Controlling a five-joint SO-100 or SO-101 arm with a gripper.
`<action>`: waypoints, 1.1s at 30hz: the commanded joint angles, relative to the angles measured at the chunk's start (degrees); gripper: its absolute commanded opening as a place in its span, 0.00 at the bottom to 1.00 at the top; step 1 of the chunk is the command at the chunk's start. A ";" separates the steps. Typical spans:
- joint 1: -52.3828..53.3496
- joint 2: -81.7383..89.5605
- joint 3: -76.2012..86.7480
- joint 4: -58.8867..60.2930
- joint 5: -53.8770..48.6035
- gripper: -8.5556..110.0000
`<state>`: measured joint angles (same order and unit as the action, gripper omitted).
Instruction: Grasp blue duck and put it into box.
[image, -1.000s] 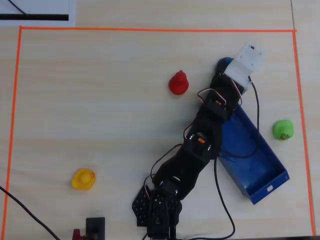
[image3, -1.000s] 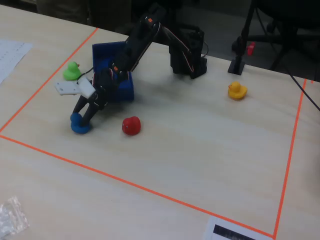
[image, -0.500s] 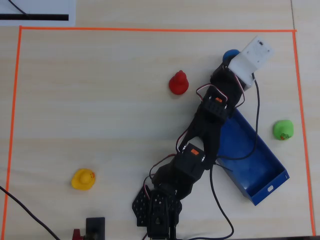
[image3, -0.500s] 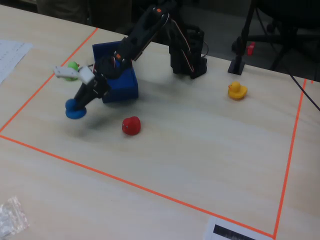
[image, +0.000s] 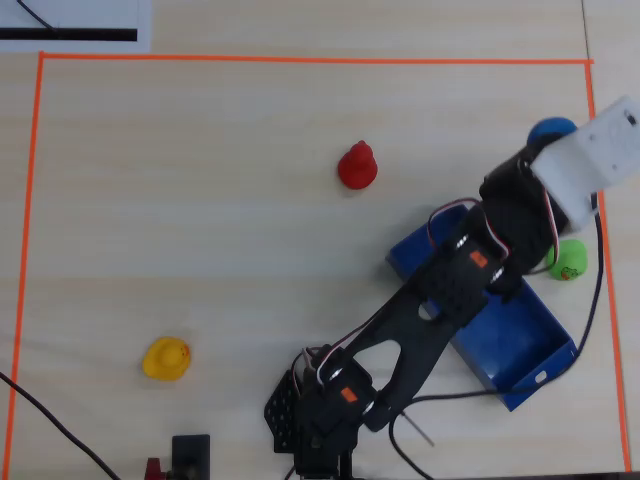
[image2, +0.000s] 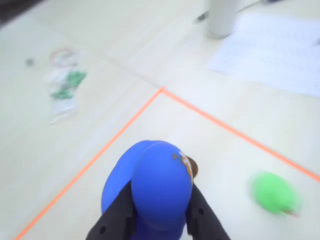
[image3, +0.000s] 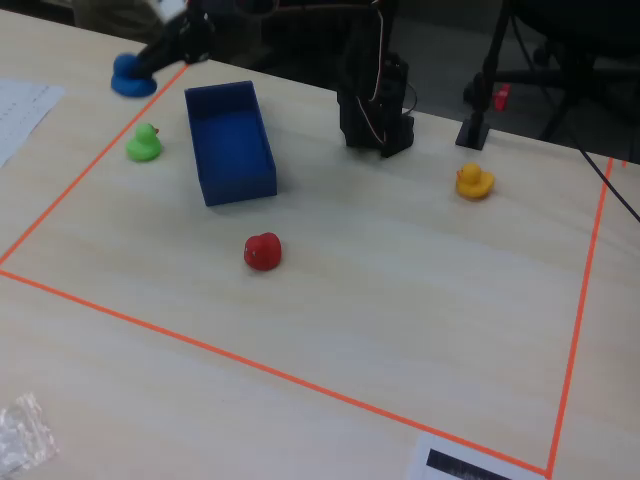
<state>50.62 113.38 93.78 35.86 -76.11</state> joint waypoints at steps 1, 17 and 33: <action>6.50 12.83 7.38 2.37 -4.48 0.07; 8.88 23.99 52.82 -17.49 -14.68 0.07; 7.73 24.52 67.32 -33.49 -15.38 0.35</action>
<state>59.50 135.53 161.46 5.10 -93.34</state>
